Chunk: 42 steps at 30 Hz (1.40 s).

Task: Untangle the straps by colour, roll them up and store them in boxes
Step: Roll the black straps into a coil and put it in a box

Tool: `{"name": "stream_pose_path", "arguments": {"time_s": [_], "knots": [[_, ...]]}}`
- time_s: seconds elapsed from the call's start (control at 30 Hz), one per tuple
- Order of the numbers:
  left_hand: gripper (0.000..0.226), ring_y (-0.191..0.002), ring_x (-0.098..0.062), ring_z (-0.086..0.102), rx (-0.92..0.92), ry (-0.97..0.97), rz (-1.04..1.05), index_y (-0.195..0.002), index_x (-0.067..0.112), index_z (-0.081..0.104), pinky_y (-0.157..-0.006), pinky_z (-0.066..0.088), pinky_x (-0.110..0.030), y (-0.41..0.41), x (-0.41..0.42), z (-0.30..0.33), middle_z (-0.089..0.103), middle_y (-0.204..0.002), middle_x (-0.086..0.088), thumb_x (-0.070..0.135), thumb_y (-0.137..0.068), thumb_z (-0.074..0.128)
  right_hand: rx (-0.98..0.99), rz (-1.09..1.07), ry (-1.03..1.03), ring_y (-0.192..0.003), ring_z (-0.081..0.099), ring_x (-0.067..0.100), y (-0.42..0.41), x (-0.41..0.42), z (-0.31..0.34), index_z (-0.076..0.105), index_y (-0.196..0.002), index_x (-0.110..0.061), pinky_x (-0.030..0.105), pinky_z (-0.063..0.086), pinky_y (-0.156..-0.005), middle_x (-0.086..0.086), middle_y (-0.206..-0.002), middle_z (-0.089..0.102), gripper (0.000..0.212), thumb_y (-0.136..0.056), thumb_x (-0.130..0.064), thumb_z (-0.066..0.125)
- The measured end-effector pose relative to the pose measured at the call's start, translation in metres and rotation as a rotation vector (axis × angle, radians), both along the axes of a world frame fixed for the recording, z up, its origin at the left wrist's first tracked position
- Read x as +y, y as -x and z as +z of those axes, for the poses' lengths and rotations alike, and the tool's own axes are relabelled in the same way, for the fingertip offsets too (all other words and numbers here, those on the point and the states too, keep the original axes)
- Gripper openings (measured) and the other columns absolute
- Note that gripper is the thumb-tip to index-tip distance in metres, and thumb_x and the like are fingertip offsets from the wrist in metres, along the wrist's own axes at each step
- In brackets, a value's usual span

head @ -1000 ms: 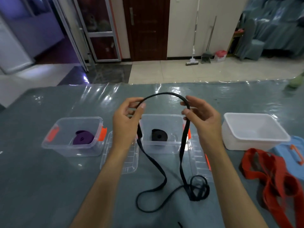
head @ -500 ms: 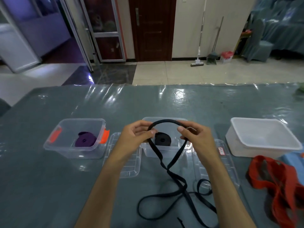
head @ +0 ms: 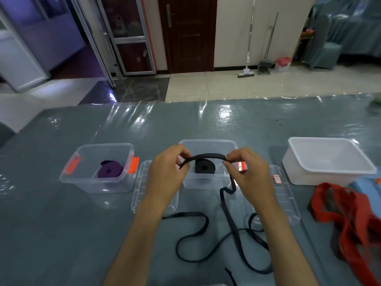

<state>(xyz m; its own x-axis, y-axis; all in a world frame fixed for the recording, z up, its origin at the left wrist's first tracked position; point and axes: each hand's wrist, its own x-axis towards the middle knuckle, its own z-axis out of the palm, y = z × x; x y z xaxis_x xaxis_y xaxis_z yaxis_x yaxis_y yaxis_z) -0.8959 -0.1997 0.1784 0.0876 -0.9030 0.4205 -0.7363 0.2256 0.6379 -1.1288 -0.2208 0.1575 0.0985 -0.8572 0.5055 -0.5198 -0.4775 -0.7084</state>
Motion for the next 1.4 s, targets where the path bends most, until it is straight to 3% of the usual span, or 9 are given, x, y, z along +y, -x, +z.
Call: {"name": "stream_pose_path", "arguments": {"time_s": [0.1,0.2,0.43,0.57,0.73,0.87,1.1,1.23,1.4], "knots": [[0.026,-0.083,-0.006,0.067,0.137,-0.113,-0.138,-0.091,0.037,0.068,-0.074,0.051,-0.016,0.003,0.006,-0.002,0.072,-0.09,0.024,0.021,-0.085,0.087,-0.055,-0.075,-0.037,-0.092,0.071,0.006,-0.003,0.013,-0.003,0.071,-0.094,-0.014,0.023,0.059,-0.075,-0.008,-0.101,0.073,0.012,-0.091,-0.01,0.082],[0.029,-0.085,-0.004,0.069,0.248,-0.195,-0.273,-0.094,0.041,0.072,-0.072,0.051,-0.011,0.007,0.013,-0.005,0.074,-0.092,0.023,0.024,-0.081,0.092,-0.15,-0.08,-0.07,-0.093,0.071,0.005,-0.003,0.024,-0.002,0.071,-0.092,-0.015,0.015,0.058,-0.068,-0.01,-0.096,0.073,0.013,-0.09,-0.008,0.082],[0.024,-0.091,-0.012,0.076,0.437,-0.207,-0.316,-0.1,0.036,0.08,-0.081,0.062,-0.033,0.026,0.019,-0.011,0.079,-0.097,0.017,0.023,-0.083,0.09,-0.249,-0.034,-0.159,-0.09,0.075,0.012,-0.001,0.035,0.0,0.071,-0.093,-0.017,0.024,0.062,-0.072,-0.011,-0.089,0.075,0.016,-0.091,-0.004,0.081],[0.027,-0.094,-0.003,0.076,0.46,-0.113,-0.287,-0.099,0.045,0.08,-0.085,0.058,-0.018,0.037,0.019,-0.015,0.08,-0.099,0.022,0.025,-0.084,0.089,-0.326,0.035,-0.192,-0.094,0.078,0.008,-0.003,0.038,0.003,0.073,-0.106,-0.016,0.02,0.061,-0.08,-0.011,-0.099,0.079,0.021,-0.092,-0.003,0.08],[0.025,-0.1,0.005,0.074,0.414,-0.054,-0.259,-0.106,0.037,0.083,-0.086,0.05,-0.006,0.043,0.018,-0.021,0.078,-0.1,0.028,0.034,-0.083,0.089,-0.423,0.075,-0.262,-0.096,0.079,0.01,-0.007,0.039,0.009,0.075,-0.103,-0.017,0.021,0.06,-0.081,-0.009,-0.102,0.08,0.019,-0.09,-0.006,0.083],[0.029,-0.103,0.002,0.075,0.465,-0.038,-0.285,-0.108,0.049,0.08,-0.089,0.053,-0.01,0.041,0.013,-0.022,0.079,-0.104,0.026,0.033,-0.084,0.088,-0.459,0.114,-0.286,-0.092,0.08,0.018,-0.008,0.037,0.011,0.077,-0.105,-0.012,0.026,0.062,-0.083,-0.003,-0.103,0.08,0.016,-0.091,-0.008,0.083],[0.027,-0.097,-0.004,0.077,0.409,-0.015,-0.315,-0.113,0.034,0.077,-0.087,0.057,-0.015,0.038,0.004,-0.025,0.079,-0.104,0.02,0.035,-0.087,0.085,-0.414,0.191,-0.334,-0.099,0.079,0.017,-0.006,0.029,0.012,0.079,-0.105,-0.017,0.038,0.064,-0.09,-0.003,-0.102,0.082,0.012,-0.094,-0.012,0.081],[0.022,-0.092,0.002,0.072,0.15,0.074,-0.304,-0.109,0.025,0.081,-0.084,0.051,-0.006,0.028,-0.004,-0.025,0.077,-0.099,0.017,0.02,-0.088,0.086,-0.355,0.143,-0.419,-0.103,0.076,0.014,-0.008,0.021,0.015,0.079,-0.107,-0.025,0.046,0.065,-0.089,-0.007,-0.102,0.08,0.018,-0.092,-0.034,0.082],[0.02,-0.087,-0.002,0.065,-0.075,0.052,-0.342,-0.107,0.017,0.08,-0.082,0.045,-0.003,0.022,-0.012,-0.024,0.076,-0.097,0.01,0.012,-0.088,0.084,-0.293,0.105,-0.367,-0.088,0.078,0.01,-0.016,0.007,0.018,0.078,-0.105,-0.016,0.029,0.064,-0.084,-0.004,-0.09,0.08,0.021,-0.087,-0.02,0.088]]}}
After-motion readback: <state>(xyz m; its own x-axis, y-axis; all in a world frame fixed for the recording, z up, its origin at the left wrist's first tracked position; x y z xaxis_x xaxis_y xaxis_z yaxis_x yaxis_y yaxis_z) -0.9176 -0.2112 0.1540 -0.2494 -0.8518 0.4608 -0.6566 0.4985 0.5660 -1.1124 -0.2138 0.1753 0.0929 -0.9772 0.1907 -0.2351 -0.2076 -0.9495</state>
